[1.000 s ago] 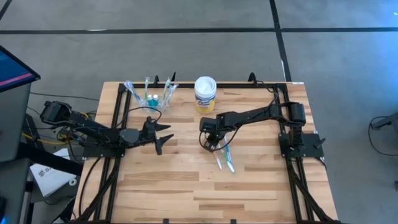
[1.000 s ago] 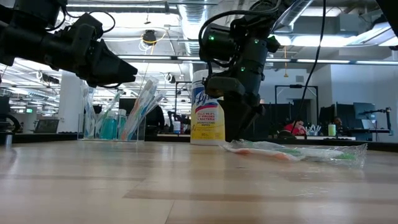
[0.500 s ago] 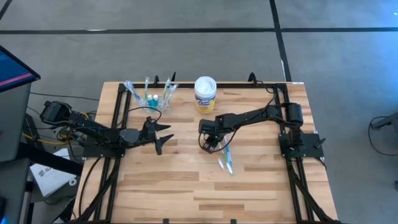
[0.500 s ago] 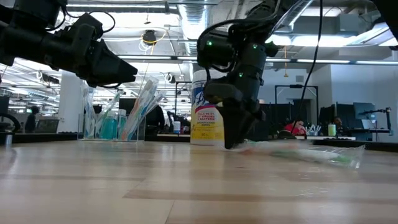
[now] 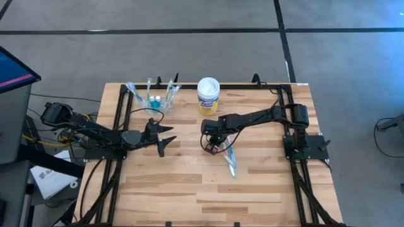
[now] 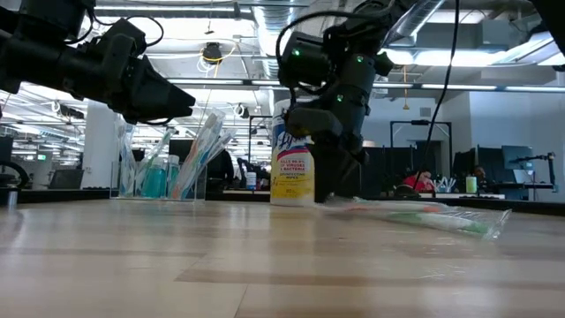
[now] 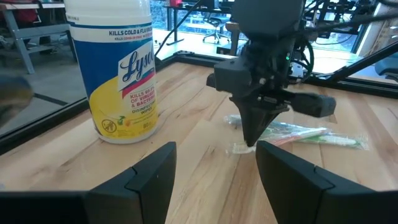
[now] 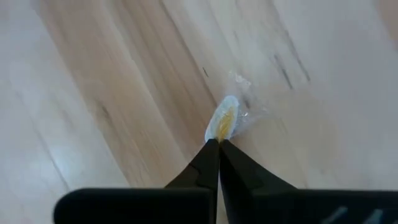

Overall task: Pick & Place toothbrushing station
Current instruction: Put the orange toothbrush into the transparent organizer

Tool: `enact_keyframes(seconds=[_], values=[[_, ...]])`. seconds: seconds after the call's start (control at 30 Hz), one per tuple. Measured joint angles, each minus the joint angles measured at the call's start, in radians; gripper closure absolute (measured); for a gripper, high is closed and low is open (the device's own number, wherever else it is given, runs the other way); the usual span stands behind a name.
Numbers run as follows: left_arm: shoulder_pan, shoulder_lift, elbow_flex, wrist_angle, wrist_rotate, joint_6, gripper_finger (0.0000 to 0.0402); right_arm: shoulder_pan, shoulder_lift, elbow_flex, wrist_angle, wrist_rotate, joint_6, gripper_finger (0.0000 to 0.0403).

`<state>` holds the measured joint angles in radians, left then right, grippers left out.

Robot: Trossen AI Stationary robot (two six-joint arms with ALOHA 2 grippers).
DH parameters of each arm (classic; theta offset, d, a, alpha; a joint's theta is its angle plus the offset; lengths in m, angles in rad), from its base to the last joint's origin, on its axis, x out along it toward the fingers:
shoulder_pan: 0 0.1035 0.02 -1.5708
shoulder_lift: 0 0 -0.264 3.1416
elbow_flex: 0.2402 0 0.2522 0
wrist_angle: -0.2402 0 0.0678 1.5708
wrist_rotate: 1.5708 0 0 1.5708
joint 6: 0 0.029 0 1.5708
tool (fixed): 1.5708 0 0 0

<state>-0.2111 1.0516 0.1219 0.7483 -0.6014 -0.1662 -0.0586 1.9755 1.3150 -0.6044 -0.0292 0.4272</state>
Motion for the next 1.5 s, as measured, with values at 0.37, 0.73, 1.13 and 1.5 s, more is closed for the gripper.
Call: enact_keyframes(seconds=[0.37, 0.73, 1.13, 1.5], values=[[0.0, 0.0, 0.0, 0.0, 0.0, 0.0, 0.0188, 0.003, 0.0, 0.088, 0.025, 0.004, -0.122, 0.0403], [0.0, 0.0, 0.0, 0.0, 0.0, -0.034, 0.0188, 0.006, 0.0, 0.202, 0.155, -0.026, -0.276, 0.0403], [0.0, 0.0, 0.0, 0.025, 0.025, -0.06, 0.0188, 0.006, 0.0, 0.308, 0.332, -0.026, -0.408, 0.0403], [0.0, 0.0, 0.0, 0.096, 0.06, -0.052, 0.0188, 0.006, 0.0, 0.312, 0.482, -0.027, -0.44, 0.0403]])
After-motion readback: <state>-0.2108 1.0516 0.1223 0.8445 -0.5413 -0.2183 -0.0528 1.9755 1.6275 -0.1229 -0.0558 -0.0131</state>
